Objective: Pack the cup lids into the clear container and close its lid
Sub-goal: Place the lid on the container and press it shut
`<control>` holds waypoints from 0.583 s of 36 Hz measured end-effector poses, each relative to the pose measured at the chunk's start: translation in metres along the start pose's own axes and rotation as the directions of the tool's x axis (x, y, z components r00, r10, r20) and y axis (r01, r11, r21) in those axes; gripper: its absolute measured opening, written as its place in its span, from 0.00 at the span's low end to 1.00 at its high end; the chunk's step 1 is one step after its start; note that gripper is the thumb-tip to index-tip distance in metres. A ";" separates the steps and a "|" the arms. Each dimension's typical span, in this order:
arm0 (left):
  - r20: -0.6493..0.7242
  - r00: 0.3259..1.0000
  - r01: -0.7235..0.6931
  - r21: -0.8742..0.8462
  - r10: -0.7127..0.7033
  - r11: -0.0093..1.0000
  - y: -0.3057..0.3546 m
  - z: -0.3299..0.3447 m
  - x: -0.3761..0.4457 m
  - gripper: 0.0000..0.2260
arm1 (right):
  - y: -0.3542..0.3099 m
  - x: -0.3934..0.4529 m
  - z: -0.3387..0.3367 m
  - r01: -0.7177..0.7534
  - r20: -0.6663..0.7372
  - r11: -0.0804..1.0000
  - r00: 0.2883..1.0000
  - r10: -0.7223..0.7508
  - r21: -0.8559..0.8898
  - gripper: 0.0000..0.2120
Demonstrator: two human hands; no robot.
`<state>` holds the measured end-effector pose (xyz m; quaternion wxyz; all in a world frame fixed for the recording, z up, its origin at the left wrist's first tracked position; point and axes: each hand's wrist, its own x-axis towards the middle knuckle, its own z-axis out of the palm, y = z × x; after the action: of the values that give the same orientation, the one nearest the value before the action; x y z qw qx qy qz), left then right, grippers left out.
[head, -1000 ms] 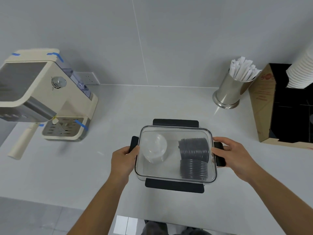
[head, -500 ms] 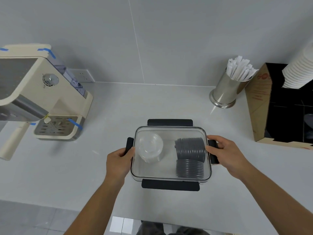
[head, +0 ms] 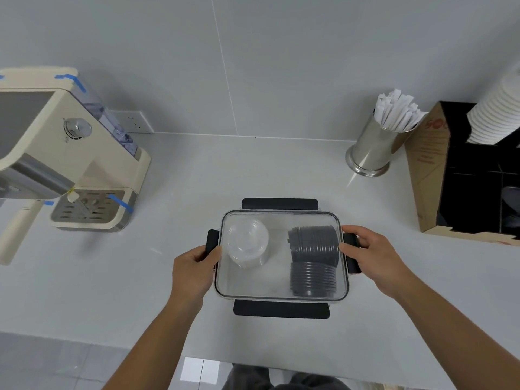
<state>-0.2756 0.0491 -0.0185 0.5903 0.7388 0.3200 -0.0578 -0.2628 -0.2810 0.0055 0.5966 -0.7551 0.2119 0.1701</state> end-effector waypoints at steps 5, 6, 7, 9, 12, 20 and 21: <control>0.024 1.000 0.016 -0.016 -0.015 1.000 0.002 -0.001 -0.001 0.07 | 0.004 0.002 -0.002 -0.014 -0.008 1.000 1.000 0.014 0.018 0.16; 0.029 0.999 0.017 -0.021 -0.016 1.000 0.002 -0.001 -0.001 0.07 | 0.004 0.002 -0.001 -0.015 -0.005 1.000 1.000 0.015 0.020 0.16; 0.034 0.999 0.018 -0.026 -0.017 1.000 0.002 -0.002 -0.002 0.06 | 0.003 0.002 -0.001 -0.016 -0.004 1.000 1.000 0.016 0.021 0.16; 0.045 0.999 0.019 -0.028 -0.018 0.999 0.003 -0.002 -0.003 0.05 | 0.001 0.002 -0.002 -0.015 -0.011 1.000 1.000 0.015 0.024 0.15; 0.042 0.999 0.009 -0.022 -0.008 1.000 0.003 -0.002 -0.005 0.05 | 0.000 0.002 -0.001 -0.015 -0.014 1.000 1.000 0.015 0.021 0.15; 0.016 1.000 0.004 0.002 -0.004 1.000 0.007 0.000 -0.006 0.10 | 0.004 0.002 0.001 -0.022 -0.006 0.999 1.000 0.022 0.049 0.15; 0.018 1.000 0.004 0.001 -0.004 1.000 0.007 0.000 -0.006 0.10 | 0.004 0.002 0.001 -0.018 -0.007 0.999 1.000 0.018 0.047 0.15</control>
<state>-0.2766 0.0460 -0.0104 0.5925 0.7380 0.3161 -0.0660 -0.2636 -0.2808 0.0009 0.6118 -0.7396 0.2248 0.1677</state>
